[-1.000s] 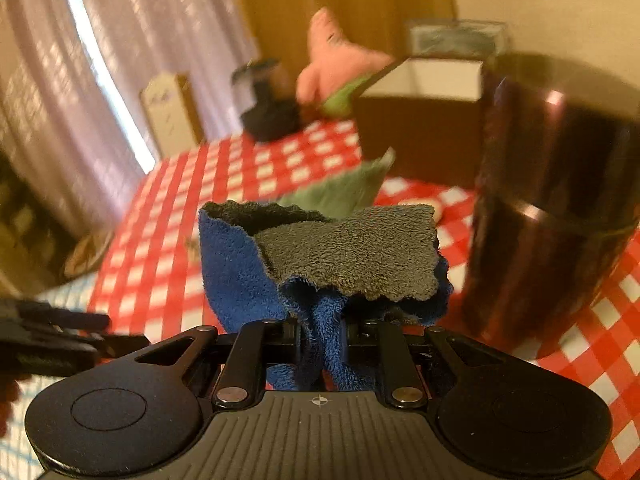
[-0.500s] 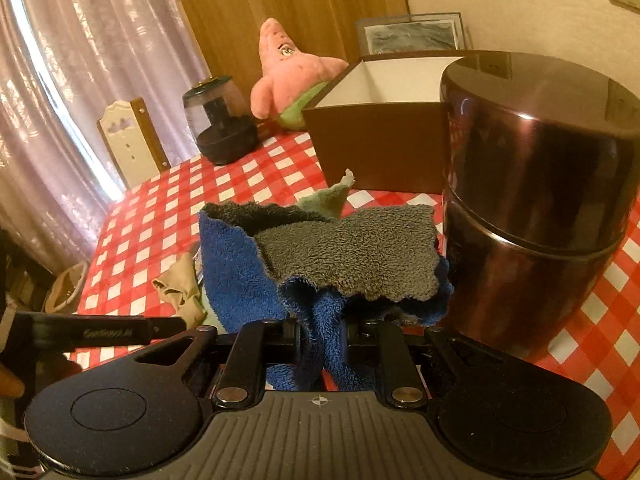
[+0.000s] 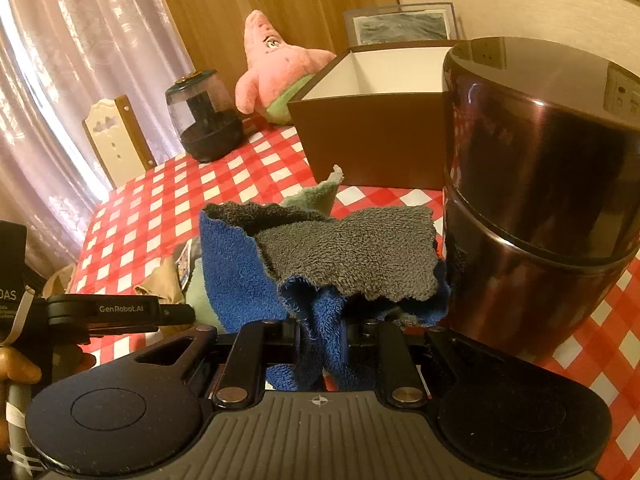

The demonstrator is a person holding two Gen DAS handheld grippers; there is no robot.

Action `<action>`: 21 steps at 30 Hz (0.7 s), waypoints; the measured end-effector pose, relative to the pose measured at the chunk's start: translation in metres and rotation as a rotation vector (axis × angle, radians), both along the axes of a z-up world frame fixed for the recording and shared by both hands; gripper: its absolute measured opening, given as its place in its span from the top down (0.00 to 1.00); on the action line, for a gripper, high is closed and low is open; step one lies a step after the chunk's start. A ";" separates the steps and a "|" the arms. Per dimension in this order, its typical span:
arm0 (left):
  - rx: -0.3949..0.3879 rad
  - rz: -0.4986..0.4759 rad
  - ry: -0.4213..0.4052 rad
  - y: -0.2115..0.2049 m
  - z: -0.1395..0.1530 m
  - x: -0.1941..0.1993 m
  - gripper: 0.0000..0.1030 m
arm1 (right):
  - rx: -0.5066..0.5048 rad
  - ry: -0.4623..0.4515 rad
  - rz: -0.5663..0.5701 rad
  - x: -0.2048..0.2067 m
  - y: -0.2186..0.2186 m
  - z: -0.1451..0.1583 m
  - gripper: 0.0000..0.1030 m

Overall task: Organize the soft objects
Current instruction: 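Carry the held blue and grey towels over the open brown box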

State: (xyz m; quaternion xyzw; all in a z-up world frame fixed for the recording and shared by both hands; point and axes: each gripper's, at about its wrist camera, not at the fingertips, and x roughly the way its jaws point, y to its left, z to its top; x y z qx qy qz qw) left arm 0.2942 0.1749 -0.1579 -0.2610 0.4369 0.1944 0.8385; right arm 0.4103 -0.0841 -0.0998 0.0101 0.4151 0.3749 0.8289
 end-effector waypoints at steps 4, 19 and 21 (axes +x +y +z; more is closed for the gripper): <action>-0.045 -0.001 -0.021 0.005 -0.003 -0.003 0.70 | -0.001 0.000 -0.005 0.000 0.001 0.002 0.83; 0.025 -0.016 -0.002 0.006 0.015 -0.057 0.72 | -0.013 -0.022 0.034 -0.014 -0.003 0.011 0.83; 0.046 -0.044 0.003 -0.001 0.021 -0.065 0.72 | -0.010 -0.026 0.039 -0.018 -0.006 0.015 0.83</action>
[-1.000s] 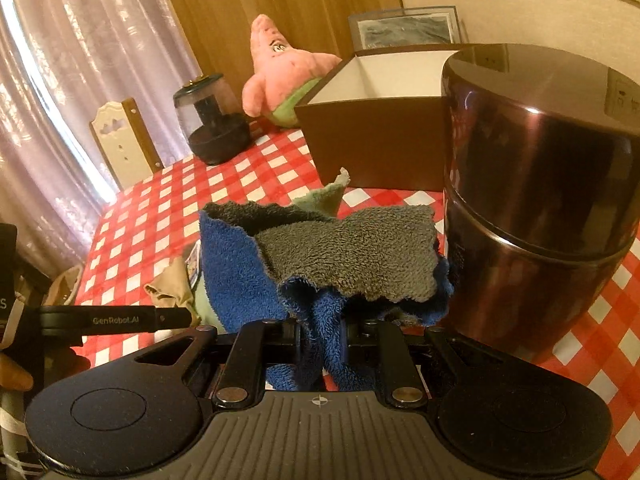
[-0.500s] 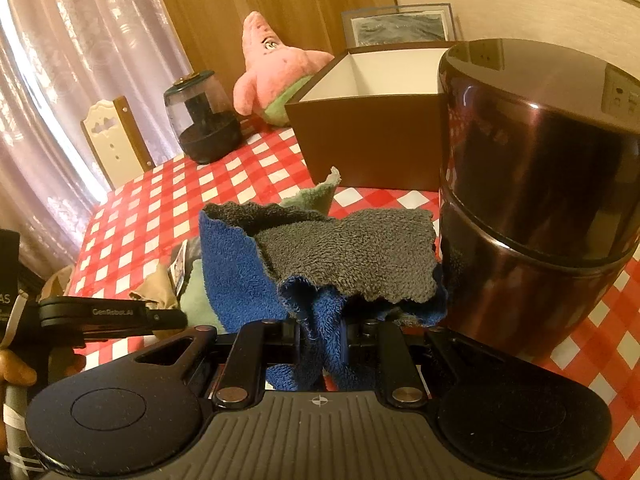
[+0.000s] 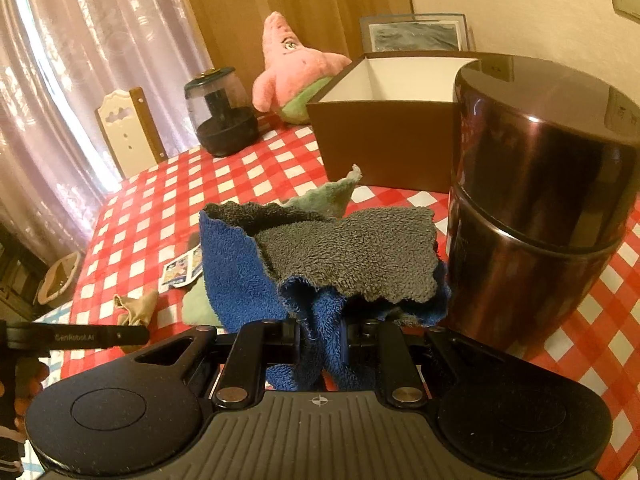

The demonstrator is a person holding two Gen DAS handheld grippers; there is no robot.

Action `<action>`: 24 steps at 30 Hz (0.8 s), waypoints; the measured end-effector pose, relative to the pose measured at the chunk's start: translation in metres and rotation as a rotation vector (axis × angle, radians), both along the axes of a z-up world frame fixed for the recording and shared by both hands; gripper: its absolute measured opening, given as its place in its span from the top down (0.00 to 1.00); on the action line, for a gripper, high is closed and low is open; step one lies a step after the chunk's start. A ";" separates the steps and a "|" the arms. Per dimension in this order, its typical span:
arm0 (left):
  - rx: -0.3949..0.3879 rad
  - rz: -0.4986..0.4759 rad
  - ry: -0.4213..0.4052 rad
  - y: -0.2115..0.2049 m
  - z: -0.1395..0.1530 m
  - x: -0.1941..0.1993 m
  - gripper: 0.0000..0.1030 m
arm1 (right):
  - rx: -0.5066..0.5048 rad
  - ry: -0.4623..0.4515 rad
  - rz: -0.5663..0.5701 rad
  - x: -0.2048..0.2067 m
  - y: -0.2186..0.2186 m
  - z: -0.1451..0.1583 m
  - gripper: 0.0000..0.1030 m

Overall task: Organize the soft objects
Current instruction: 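Carry the held blue and grey towels over the open brown box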

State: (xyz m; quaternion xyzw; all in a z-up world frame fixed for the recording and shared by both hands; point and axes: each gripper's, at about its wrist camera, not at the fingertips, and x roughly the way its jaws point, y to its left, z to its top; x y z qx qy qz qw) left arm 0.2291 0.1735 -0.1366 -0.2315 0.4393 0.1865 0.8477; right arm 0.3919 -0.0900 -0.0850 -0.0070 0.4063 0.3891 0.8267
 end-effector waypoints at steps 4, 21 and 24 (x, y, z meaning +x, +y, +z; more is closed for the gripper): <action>0.050 -0.068 0.004 -0.017 0.014 -0.009 0.72 | 0.007 -0.011 0.006 -0.010 -0.007 0.010 0.83; 0.112 -0.385 -0.130 -0.104 0.075 -0.010 0.72 | 0.022 -0.033 -0.148 -0.060 -0.087 0.044 0.83; 0.118 -0.434 -0.146 -0.118 0.080 -0.006 0.72 | 0.019 -0.028 -0.204 -0.066 -0.108 0.048 0.83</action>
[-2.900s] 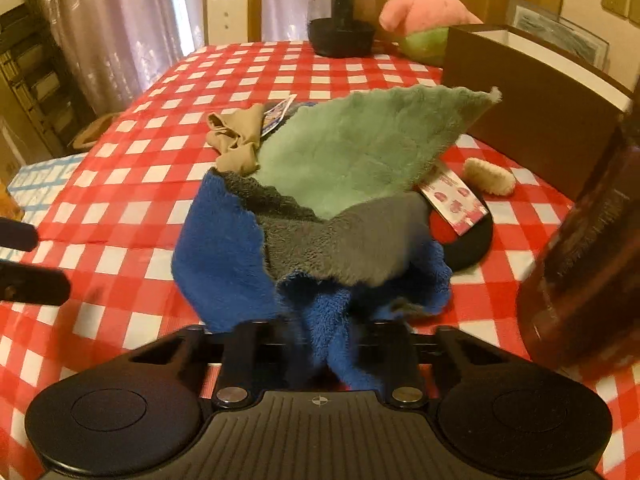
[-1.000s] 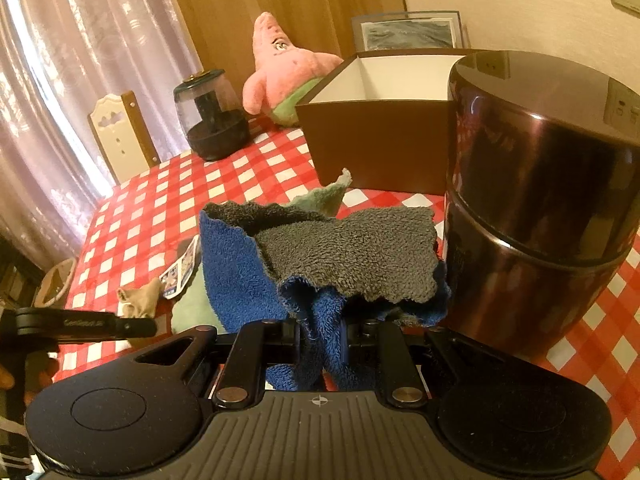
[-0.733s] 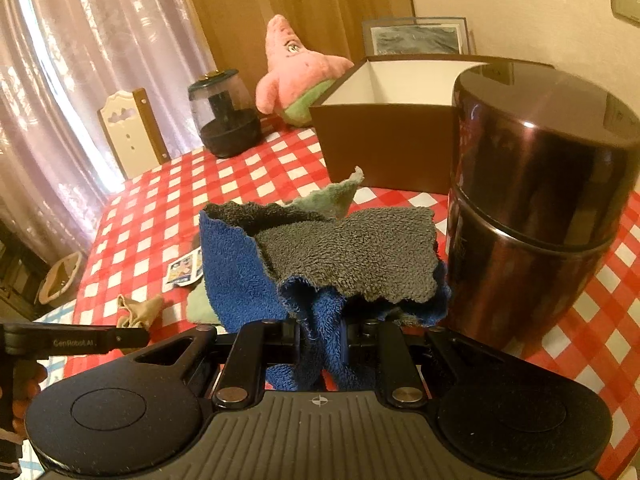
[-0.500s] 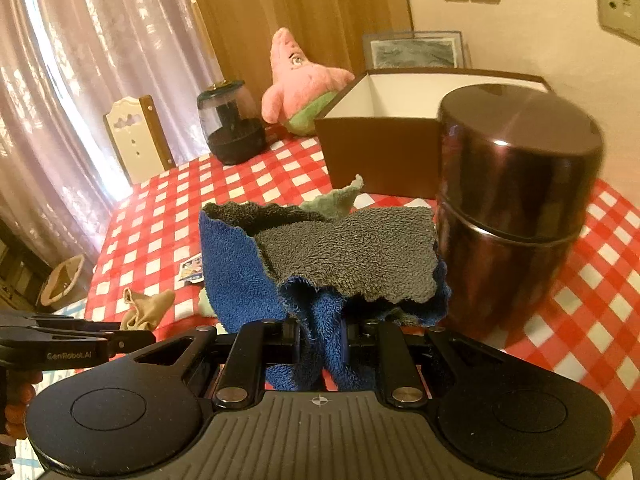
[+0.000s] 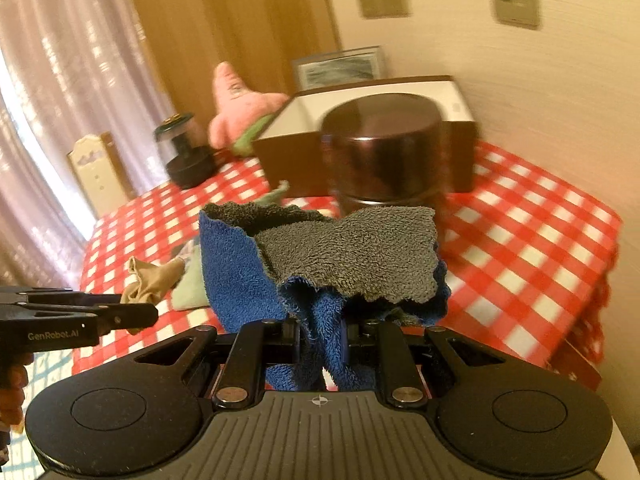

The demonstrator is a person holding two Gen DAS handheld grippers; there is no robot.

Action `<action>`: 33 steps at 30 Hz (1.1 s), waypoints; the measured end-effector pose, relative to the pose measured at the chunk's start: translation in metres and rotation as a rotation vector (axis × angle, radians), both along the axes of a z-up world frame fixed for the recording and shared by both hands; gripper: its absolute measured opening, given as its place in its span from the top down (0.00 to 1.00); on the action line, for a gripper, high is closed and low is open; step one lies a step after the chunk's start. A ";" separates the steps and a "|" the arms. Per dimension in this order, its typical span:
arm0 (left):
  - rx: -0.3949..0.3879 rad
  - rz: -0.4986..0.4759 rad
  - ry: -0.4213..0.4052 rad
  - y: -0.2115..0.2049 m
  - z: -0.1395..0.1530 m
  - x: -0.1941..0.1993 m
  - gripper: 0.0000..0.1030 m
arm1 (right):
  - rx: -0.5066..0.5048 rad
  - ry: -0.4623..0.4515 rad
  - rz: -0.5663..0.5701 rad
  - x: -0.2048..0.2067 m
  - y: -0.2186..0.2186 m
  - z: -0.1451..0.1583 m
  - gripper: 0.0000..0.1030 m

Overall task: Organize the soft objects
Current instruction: 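Carry the held blue and grey towels over the open brown box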

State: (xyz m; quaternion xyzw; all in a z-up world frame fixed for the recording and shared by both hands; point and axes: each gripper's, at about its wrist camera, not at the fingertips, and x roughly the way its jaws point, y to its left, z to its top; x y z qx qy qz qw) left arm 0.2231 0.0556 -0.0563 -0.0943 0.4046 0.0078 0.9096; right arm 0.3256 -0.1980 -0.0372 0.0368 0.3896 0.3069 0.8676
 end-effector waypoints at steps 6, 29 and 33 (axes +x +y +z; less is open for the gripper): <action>0.009 -0.074 -0.032 -0.022 0.008 0.010 0.72 | -0.018 -0.007 -0.105 -0.001 -0.043 0.010 0.83; 0.088 0.021 -0.149 -0.035 0.063 0.119 0.72 | -0.002 -0.127 -0.105 0.176 -0.101 0.050 0.83; 0.099 0.038 -0.154 -0.033 0.067 0.158 0.72 | 0.012 -0.153 -0.042 0.213 -0.076 0.052 0.83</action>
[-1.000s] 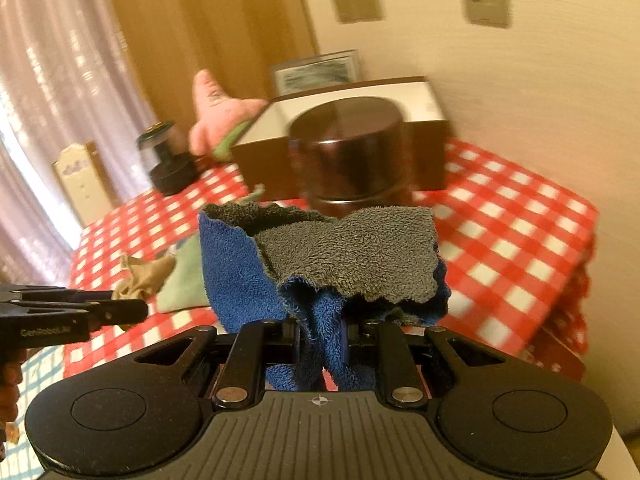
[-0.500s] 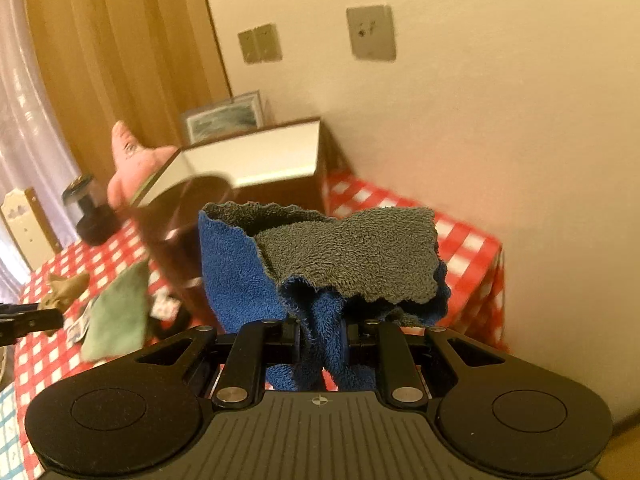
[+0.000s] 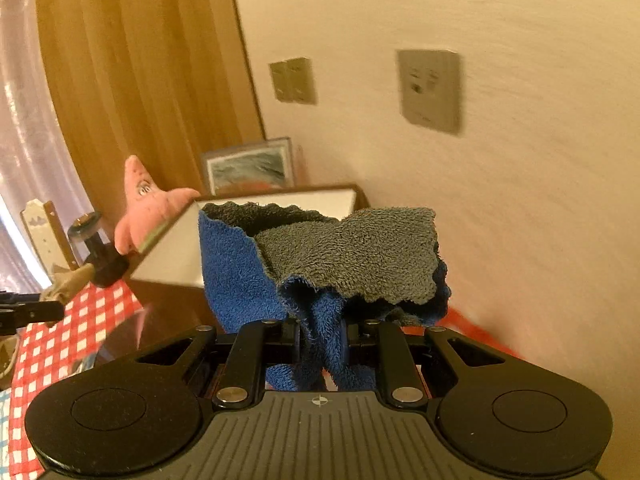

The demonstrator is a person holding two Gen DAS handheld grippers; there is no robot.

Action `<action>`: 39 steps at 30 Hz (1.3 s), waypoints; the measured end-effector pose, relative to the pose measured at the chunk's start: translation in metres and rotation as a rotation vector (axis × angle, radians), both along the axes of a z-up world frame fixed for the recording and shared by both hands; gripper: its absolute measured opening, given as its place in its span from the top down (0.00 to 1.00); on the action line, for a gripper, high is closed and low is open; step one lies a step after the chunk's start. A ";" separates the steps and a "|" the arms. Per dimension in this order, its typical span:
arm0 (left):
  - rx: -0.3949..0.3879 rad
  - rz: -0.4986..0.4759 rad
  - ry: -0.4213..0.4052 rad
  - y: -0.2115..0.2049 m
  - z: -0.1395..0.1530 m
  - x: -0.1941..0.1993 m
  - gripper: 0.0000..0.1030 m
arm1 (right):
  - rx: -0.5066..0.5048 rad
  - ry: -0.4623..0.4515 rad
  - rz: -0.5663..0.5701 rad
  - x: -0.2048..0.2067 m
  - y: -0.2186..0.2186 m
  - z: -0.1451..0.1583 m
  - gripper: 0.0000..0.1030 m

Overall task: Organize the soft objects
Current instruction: 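Carry the held blue and grey towels over the open brown box, then lower the towels into the box and open the right gripper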

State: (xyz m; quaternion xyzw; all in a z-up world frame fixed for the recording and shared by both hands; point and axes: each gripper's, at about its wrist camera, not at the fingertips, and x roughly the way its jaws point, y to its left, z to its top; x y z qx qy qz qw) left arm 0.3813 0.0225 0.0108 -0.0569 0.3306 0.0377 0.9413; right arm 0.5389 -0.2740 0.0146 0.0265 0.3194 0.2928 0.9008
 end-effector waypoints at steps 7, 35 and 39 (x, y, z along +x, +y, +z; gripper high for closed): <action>0.024 0.003 -0.002 0.013 -0.002 0.074 0.72 | 0.003 0.007 0.090 0.065 0.054 -0.010 0.83; 0.016 -0.012 0.218 0.033 -0.087 0.222 0.55 | -0.051 0.047 0.252 0.153 0.139 -0.082 0.28; 0.009 -0.001 0.232 0.034 -0.086 0.220 0.55 | -0.058 0.063 0.258 0.147 0.134 -0.082 0.28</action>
